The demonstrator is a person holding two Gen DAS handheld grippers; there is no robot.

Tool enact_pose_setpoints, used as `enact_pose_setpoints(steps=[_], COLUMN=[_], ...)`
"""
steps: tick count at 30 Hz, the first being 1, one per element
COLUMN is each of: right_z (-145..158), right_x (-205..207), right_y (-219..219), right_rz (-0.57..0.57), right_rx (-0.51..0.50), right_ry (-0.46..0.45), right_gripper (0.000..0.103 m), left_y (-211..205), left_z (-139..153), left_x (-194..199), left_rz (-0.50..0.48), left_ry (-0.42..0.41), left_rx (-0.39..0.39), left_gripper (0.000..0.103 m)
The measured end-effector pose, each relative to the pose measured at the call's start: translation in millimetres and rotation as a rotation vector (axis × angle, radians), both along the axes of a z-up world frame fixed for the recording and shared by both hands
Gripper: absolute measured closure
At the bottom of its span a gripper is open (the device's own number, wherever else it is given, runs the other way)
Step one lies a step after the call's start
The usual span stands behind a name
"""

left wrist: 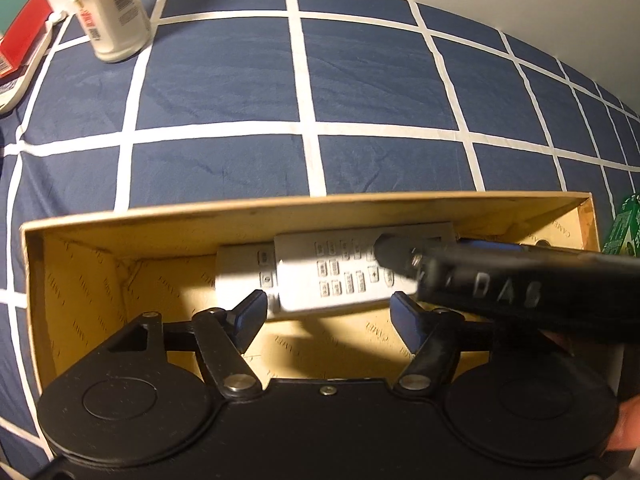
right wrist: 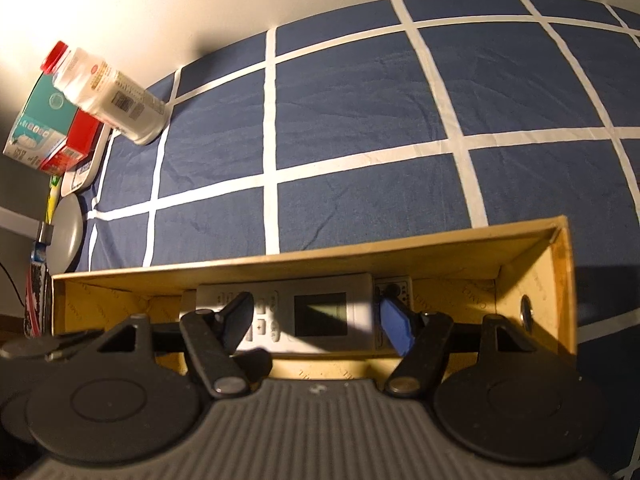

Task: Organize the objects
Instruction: 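Open both tools to release the LCD remote onto the TV remote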

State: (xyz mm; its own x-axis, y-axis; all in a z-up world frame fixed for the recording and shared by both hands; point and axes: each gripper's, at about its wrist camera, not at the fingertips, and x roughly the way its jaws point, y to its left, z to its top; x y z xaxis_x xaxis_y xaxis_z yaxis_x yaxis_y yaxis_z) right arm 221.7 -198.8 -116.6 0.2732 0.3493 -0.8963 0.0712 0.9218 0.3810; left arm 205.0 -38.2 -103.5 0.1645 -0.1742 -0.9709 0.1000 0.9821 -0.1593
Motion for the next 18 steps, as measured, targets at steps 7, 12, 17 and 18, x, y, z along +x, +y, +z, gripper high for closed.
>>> enact_pose_setpoints(steps=[7, 12, 17, 18], right_z=[19.5, 36.2, 55.8, 59.5], right_x=[-12.1, -27.8, -48.6, -53.2], right_y=[2.0, -0.1, -5.2, -6.8], right_rz=[0.029, 0.031, 0.021, 0.019], right_rx=[-0.031, -0.054, -0.063, -0.065], right_ry=[-0.038, -0.063, -0.095, -0.101], right_gripper=[0.032, 0.031, 0.024, 0.023], left_y=[3.9, 1.0, -4.9, -6.5], left_z=[12.8, 28.9, 45.7, 48.9], left_x=[-16.8, -33.1, -53.6, -58.0], left_rz=[0.027, 0.025, 0.026, 0.026], left_ry=[-0.013, -0.044, -0.072, -0.077], left_rx=[0.002, 0.005, 0.0, 0.0], left_gripper=[0.031, 0.028, 0.023, 0.022])
